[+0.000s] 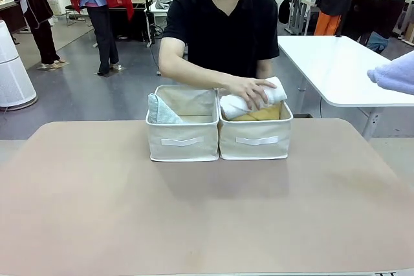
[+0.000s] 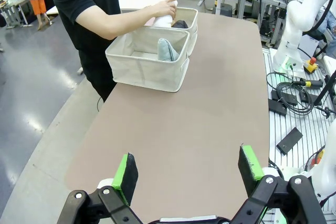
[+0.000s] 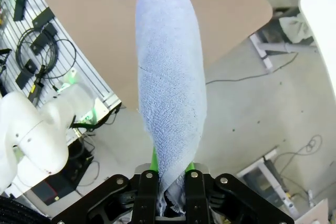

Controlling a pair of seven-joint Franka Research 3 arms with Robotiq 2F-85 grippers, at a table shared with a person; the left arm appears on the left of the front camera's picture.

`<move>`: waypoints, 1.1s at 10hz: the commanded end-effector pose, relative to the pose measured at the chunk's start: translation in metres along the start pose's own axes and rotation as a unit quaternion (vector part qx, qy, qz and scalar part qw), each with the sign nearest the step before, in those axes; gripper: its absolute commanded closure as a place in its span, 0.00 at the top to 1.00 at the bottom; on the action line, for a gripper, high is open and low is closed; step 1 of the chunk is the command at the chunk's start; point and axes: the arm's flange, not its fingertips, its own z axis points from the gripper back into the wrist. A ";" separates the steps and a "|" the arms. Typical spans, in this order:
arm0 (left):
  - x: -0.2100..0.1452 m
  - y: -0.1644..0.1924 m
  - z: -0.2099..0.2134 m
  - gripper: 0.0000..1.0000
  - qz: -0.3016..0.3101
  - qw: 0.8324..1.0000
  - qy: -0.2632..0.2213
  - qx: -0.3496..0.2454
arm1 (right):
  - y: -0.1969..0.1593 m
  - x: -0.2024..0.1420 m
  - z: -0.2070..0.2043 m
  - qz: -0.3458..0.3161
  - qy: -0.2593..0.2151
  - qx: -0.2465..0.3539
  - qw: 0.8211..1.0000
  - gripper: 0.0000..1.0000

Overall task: Sort the towels based on their folding style.
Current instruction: Pick up another triangle-folded towel from the table and place it in the left Fabric basket.

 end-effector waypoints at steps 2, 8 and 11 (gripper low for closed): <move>0.000 -0.003 0.001 1.00 -0.010 1.000 -0.004 -0.002 | 0.004 0.006 -0.004 0.004 -0.009 -0.001 1.000 0.17; 0.000 -0.003 0.001 1.00 -0.010 1.000 -0.004 -0.002 | 0.020 0.141 0.005 0.119 0.018 -0.005 0.993 0.17; 0.000 -0.003 0.001 1.00 -0.010 1.000 -0.004 -0.002 | 0.033 0.195 0.004 0.143 0.055 -0.009 0.988 0.17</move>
